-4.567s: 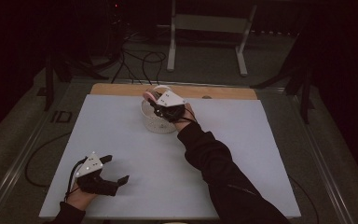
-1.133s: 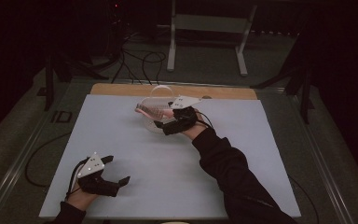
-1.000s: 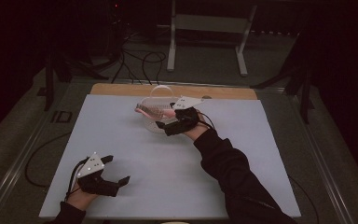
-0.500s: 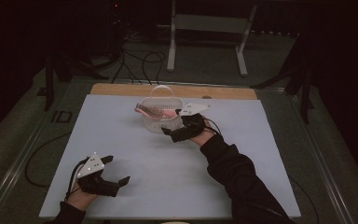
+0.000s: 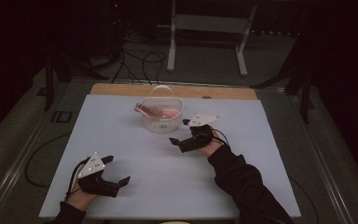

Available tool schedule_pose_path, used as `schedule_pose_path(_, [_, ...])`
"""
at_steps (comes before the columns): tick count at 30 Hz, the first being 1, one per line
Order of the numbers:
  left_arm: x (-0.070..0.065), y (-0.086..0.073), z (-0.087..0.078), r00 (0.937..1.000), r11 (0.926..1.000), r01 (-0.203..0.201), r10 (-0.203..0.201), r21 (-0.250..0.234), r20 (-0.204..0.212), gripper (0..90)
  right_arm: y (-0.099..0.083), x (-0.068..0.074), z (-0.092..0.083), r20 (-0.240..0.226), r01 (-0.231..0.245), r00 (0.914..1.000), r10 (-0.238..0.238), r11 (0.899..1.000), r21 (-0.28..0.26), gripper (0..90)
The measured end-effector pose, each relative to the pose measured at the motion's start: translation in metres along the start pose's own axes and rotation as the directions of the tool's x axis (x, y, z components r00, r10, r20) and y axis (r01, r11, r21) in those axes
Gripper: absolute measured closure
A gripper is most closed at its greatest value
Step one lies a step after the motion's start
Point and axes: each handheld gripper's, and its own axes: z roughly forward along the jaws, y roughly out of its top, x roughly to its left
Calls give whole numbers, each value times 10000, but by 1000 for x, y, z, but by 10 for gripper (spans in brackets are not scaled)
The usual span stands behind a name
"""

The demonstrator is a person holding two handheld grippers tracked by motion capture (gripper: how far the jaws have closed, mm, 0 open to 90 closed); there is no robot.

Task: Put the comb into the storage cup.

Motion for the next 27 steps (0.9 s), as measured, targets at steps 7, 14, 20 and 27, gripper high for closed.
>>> schedule_pose_path(7, [0, 0, 0, 10000, 10000, -9, 9, 35, 1, 2, -14, 2, -9, -28, -174, 9998, 174, 9998, -19, 88])
schedule_pose_path(14, [0, 0, 0, 10000, 10000, -2, 2, 39, -8, 2, -29, 2, -20, -87, -353, 9993, 353, 9994, 22, 88])
schedule_pose_path(20, [-1, 0, 0, 10000, 10000, 0, 0, 40, 0, 2, -42, 3, -30, -73, -510, 9987, 510, 9987, 13, 88])
schedule_pose_path(27, [0, 0, 0, 10000, 10000, 6, -6, 40, 4, 2, -59, 5, -44, -40, -500, 9987, 501, 9985, 230, 88])
